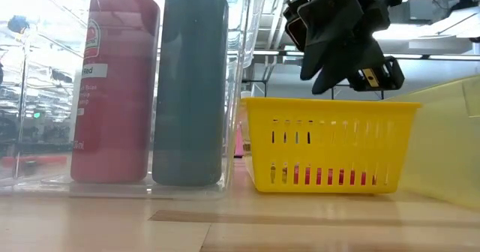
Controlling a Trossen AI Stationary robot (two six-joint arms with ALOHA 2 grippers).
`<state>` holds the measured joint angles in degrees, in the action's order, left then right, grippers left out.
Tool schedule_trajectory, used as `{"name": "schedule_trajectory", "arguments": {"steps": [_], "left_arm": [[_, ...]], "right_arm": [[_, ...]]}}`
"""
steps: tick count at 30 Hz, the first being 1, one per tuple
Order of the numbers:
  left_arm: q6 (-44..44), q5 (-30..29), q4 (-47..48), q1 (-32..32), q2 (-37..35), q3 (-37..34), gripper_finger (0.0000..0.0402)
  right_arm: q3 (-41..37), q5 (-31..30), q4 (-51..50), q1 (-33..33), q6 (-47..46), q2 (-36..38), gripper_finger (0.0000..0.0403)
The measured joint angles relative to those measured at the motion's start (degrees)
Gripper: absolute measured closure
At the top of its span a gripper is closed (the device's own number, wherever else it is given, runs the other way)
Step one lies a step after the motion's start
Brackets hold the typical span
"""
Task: Pick & Place Paint Supplies
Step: Put the orange scissors into the left yellow bin
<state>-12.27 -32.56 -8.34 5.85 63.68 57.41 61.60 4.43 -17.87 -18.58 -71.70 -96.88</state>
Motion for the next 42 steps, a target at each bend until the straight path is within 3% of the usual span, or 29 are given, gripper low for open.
{"name": "schedule_trajectory", "arguments": {"steps": [9, 18, 27, 32, 36, 42], "left_arm": [[1.11, 0.00, 0.04, -0.02, 0.00, 0.00, 0.0339], [3.57, -2.30, 1.69, -0.19, -0.77, 0.02, 0.0339], [6.34, -15.58, 11.62, -0.81, -6.42, 0.00, 0.0339], [-0.32, -16.57, 22.01, -4.46, -9.50, 0.02, 0.0339], [-4.87, -11.86, 30.78, -8.64, -9.70, 0.02, 0.0339], [-8.98, 5.12, 43.42, -16.87, -8.37, -0.04, 0.0339]], "right_arm": [[-0.02, -2.50, -4.01, 2.26, 4.05, 3.45, 0.0323], [0.02, -15.13, -19.80, 7.06, 9.19, 14.66, 0.0323], [0.02, -19.55, -26.23, 14.47, 17.62, 27.59, 0.0323], [0.02, -19.55, -26.68, 18.79, 21.54, 33.72, 0.0323], [0.04, -19.57, -26.40, 21.72, 24.08, 37.64, 0.0323], [0.04, -19.50, -26.31, 25.08, 26.76, 41.23, 0.0323]]}}
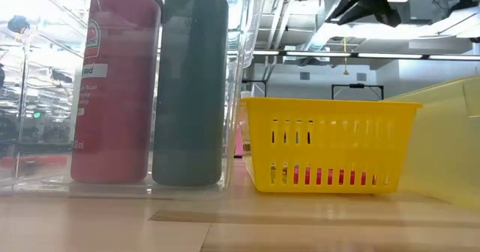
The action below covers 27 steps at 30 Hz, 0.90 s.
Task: Pick & Place Paint Supplies
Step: Put the orange scissors into the left yellow bin
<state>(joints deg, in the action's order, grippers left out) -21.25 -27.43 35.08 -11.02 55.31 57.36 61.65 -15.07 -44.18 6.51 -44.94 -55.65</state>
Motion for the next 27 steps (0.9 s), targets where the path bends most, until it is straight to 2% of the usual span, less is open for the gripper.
{"name": "schedule_trajectory", "arguments": {"steps": [4, 7, 13, 17, 21, 27], "left_arm": [[2.18, 10.13, 8.74, -4.02, 1.18, -0.20, 0.0339], [5.50, 17.08, 11.70, -4.91, 1.45, -1.69, 0.0339], [10.89, 28.34, 11.60, -2.92, 1.42, -8.59, 0.0339], [11.75, 31.42, 11.69, 0.35, 1.42, -14.16, 0.0339], [9.45, 31.99, 11.07, 4.87, 1.44, -18.58, 0.0339], [8.52, 31.95, 9.55, 12.51, 1.42, -19.91, 0.0339]], "right_arm": [[0.00, 0.17, -0.15, 1.22, 1.54, 1.06, 0.0323], [0.00, 0.35, -0.57, 1.21, 2.09, 1.14, 0.0323], [0.00, 1.70, -0.48, 0.61, 3.16, 0.97, 0.0323], [0.00, 1.93, -0.65, 0.12, 3.10, 1.02, 0.0323], [0.00, 1.94, -0.66, -0.91, 2.95, 1.02, 0.0323], [0.00, 2.10, -0.83, -1.71, 2.94, 1.02, 0.0323]]}}
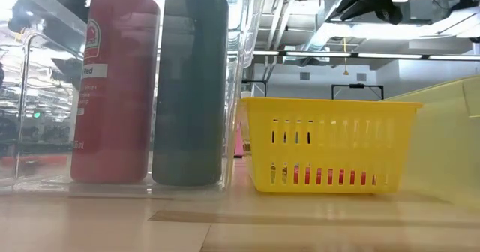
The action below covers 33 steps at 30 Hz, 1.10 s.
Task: Pick & Place Paint Supplies
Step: Put the orange scissors into the left yellow bin
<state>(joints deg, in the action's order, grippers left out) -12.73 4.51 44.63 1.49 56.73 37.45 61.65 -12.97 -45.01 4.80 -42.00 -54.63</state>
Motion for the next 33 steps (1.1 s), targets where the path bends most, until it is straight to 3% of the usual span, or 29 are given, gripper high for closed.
{"name": "schedule_trajectory", "arguments": {"steps": [12, 24, 33], "left_arm": [[-2.56, -3.10, -4.09, 7.30, 4.93, -3.37, 0.0339], [-1.21, -5.59, -11.78, 7.77, 10.93, -8.90, 0.0339], [1.51, -5.76, -15.79, 8.70, 10.91, -11.73, 0.0339]], "right_arm": [[0.00, 0.02, -0.03, -0.34, 0.46, 0.00, 0.0323], [0.00, 0.08, -3.46, -2.91, -0.90, 0.00, 0.0323], [0.00, 0.08, -4.52, -2.91, -1.11, -0.01, 0.0323]]}}
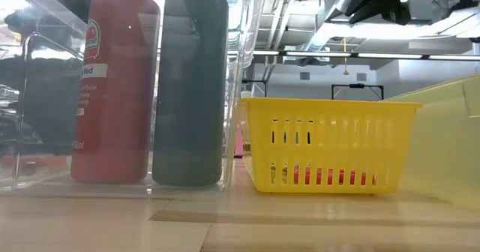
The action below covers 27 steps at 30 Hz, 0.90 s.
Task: Pick & Place Paint Supplies
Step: Put the orange scissors into the left yellow bin
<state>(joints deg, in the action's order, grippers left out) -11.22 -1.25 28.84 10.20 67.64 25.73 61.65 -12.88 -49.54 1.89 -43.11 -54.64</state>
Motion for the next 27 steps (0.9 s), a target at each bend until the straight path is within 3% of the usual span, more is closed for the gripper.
{"name": "schedule_trajectory", "arguments": {"steps": [15, 27], "left_arm": [[3.18, -3.00, -0.03, 0.00, -0.01, -0.17, 0.0339], [-8.18, -5.54, 1.11, -2.69, -0.02, -0.17, 0.0339]], "right_arm": [[0.00, 0.00, -1.33, 0.00, 0.04, 0.01, 0.0323], [0.00, 0.00, -2.29, 0.00, 0.04, 0.01, 0.0323]]}}
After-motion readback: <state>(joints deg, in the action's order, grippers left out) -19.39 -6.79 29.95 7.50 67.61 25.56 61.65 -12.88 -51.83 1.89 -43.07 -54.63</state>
